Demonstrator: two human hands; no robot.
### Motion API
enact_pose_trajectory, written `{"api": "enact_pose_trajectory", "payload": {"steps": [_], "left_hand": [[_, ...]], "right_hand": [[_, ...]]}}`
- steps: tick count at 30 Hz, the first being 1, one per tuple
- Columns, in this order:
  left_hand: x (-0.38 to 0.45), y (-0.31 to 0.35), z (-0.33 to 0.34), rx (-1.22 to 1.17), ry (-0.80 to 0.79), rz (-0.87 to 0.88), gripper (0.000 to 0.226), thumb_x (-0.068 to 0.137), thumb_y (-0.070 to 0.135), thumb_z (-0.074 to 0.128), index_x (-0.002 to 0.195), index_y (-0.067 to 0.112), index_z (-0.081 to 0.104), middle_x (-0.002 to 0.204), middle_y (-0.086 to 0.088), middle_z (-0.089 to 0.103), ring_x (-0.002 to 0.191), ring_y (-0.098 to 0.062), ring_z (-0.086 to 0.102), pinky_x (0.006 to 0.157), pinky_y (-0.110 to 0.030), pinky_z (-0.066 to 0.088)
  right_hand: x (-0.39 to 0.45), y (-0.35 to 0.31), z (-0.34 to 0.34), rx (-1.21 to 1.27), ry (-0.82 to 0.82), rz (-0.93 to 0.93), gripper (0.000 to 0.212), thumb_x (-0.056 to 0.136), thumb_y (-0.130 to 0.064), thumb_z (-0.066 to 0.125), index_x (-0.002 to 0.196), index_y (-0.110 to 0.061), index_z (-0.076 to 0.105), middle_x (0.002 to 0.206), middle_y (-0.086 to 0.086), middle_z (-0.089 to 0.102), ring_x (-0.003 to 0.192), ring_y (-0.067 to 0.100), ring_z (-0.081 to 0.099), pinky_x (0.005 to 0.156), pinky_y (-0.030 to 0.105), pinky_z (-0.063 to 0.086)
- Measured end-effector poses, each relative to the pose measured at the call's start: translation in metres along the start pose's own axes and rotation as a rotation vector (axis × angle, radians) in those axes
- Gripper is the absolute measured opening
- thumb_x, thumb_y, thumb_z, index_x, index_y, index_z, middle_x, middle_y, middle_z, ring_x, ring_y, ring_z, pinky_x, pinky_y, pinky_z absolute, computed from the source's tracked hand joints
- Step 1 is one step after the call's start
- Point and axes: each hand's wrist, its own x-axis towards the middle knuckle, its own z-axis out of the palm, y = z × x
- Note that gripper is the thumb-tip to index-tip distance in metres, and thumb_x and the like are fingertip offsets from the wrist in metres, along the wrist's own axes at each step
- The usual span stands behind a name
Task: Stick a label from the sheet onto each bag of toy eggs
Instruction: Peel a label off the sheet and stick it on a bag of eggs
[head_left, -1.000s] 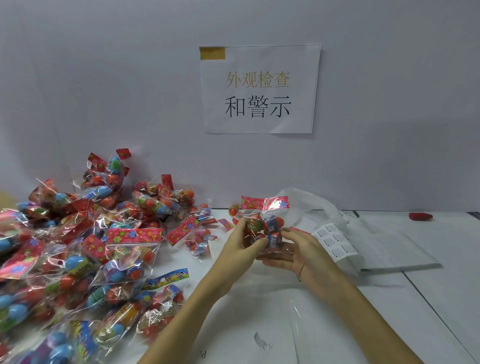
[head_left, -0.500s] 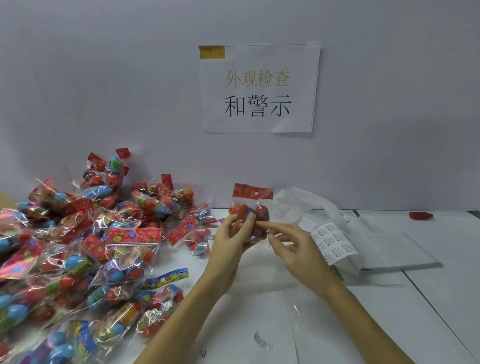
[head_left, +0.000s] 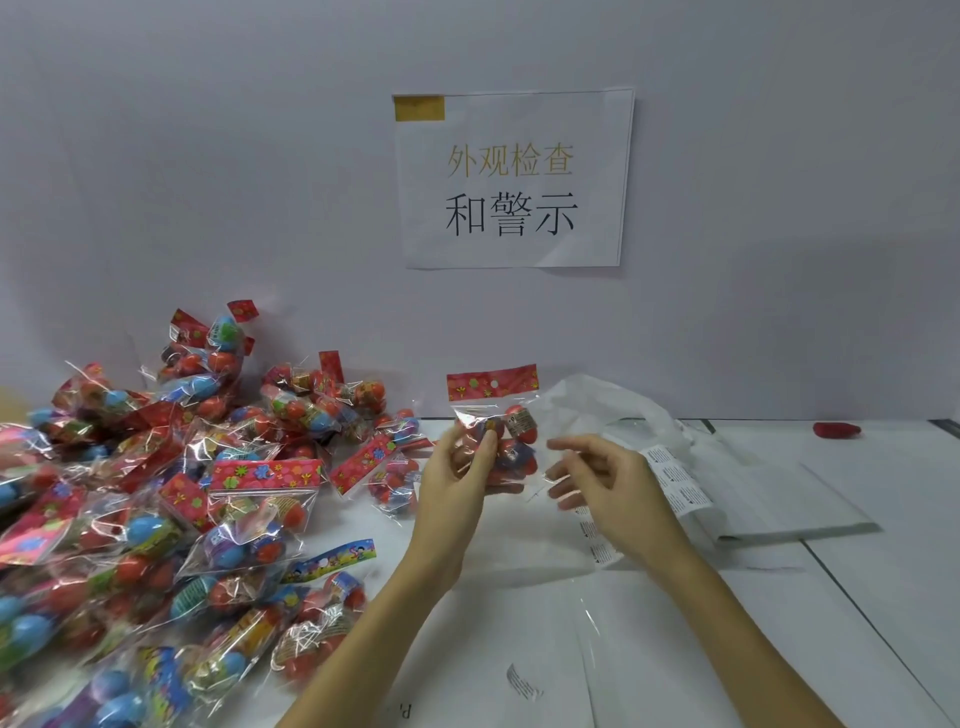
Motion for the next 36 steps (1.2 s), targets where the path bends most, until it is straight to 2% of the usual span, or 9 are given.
{"api": "enact_pose_trajectory", "payload": {"steps": [4, 7, 11, 17, 23, 28, 32, 34, 36], "left_hand": [[0.003, -0.007, -0.004, 0.266, 0.073, 0.257, 0.065, 0.105, 0.018, 0.060, 0.153, 0.045, 0.026, 0.107, 0.020, 0.066, 0.081, -0.015, 0.077, 0.062, -0.032, 0.064], [0.001, -0.011, -0.002, 0.557, 0.056, 0.403, 0.043, 0.106, 0.008, 0.053, 0.129, 0.044, 0.054, 0.122, 0.001, 0.058, 0.087, -0.009, 0.072, 0.060, -0.021, 0.061], [-0.005, -0.015, 0.001, 0.645, 0.017, 0.368, 0.030, 0.102, -0.003, 0.056, 0.100, 0.020, 0.076, 0.131, 0.000, 0.047, 0.107, -0.017, 0.066, 0.086, -0.031, 0.063], [-0.010, -0.015, 0.004, 0.780, -0.040, 0.345, 0.018, 0.101, 0.019, 0.063, 0.116, 0.020, 0.073, 0.137, 0.000, 0.043, 0.097, -0.012, 0.064, 0.092, -0.028, 0.058], [-0.013, -0.021, 0.006, 0.904, -0.101, 0.383, 0.043, 0.094, 0.048, 0.071, 0.128, 0.022, 0.066, 0.143, 0.001, 0.036, 0.097, -0.005, 0.060, 0.098, -0.020, 0.053], [-0.007, -0.020, 0.003, 0.889, -0.091, 0.409, 0.029, 0.096, 0.038, 0.072, 0.119, 0.021, 0.074, 0.149, 0.003, 0.038, 0.109, -0.018, 0.062, 0.101, -0.033, 0.055], [-0.003, -0.019, 0.000, 0.833, -0.074, 0.465, 0.012, 0.096, 0.024, 0.072, 0.104, 0.016, 0.076, 0.143, 0.003, 0.045, 0.110, -0.022, 0.063, 0.100, -0.043, 0.053], [0.000, -0.022, -0.001, 0.848, -0.065, 0.447, 0.007, 0.098, 0.022, 0.069, 0.101, 0.017, 0.074, 0.145, 0.003, 0.044, 0.115, -0.023, 0.060, 0.104, -0.040, 0.047], [0.001, -0.026, -0.003, 0.887, -0.059, 0.448, 0.008, 0.101, 0.021, 0.064, 0.100, 0.019, 0.072, 0.146, 0.003, 0.042, 0.122, -0.020, 0.055, 0.104, -0.024, 0.034]], "right_hand": [[0.002, 0.006, -0.026, -0.598, 0.107, -0.093, 0.034, 0.103, 0.001, 0.051, 0.120, -0.019, 0.073, 0.104, -0.002, 0.076, 0.097, 0.016, 0.070, 0.083, 0.024, 0.050], [0.000, 0.010, -0.035, -0.772, -0.177, 0.124, 0.046, 0.101, -0.011, 0.060, 0.145, -0.027, 0.057, 0.135, 0.002, 0.066, 0.120, 0.022, 0.061, 0.100, 0.030, 0.046], [-0.006, 0.017, -0.028, -0.852, -0.370, 0.182, 0.063, 0.100, -0.039, 0.066, 0.157, -0.029, 0.040, 0.157, -0.007, 0.047, 0.143, 0.021, 0.045, 0.116, 0.033, 0.034], [0.002, 0.022, -0.014, -0.902, -0.211, 0.036, 0.059, 0.095, -0.041, 0.072, 0.148, -0.032, 0.049, 0.149, -0.006, 0.050, 0.137, 0.021, 0.043, 0.112, 0.033, 0.033], [0.001, 0.020, 0.000, -0.631, -0.031, -0.137, 0.011, 0.098, -0.015, 0.070, 0.103, -0.020, 0.078, 0.104, -0.003, 0.066, 0.106, 0.019, 0.059, 0.096, 0.034, 0.046], [-0.002, 0.014, 0.010, -0.262, 0.042, -0.159, 0.014, 0.098, -0.008, 0.069, 0.100, -0.019, 0.078, 0.098, -0.013, 0.073, 0.096, 0.003, 0.068, 0.083, 0.014, 0.051], [-0.002, 0.011, 0.013, -0.178, 0.011, -0.164, 0.019, 0.100, -0.005, 0.066, 0.102, -0.019, 0.080, 0.098, -0.012, 0.075, 0.096, 0.006, 0.070, 0.086, 0.021, 0.054], [-0.004, 0.010, 0.013, -0.198, -0.011, -0.189, 0.020, 0.100, -0.005, 0.065, 0.102, -0.019, 0.079, 0.099, -0.010, 0.075, 0.097, 0.008, 0.070, 0.087, 0.022, 0.054], [-0.006, 0.009, 0.013, -0.258, -0.044, -0.232, 0.021, 0.100, -0.004, 0.063, 0.106, -0.019, 0.077, 0.101, -0.011, 0.075, 0.099, 0.007, 0.069, 0.086, 0.017, 0.051]]}}
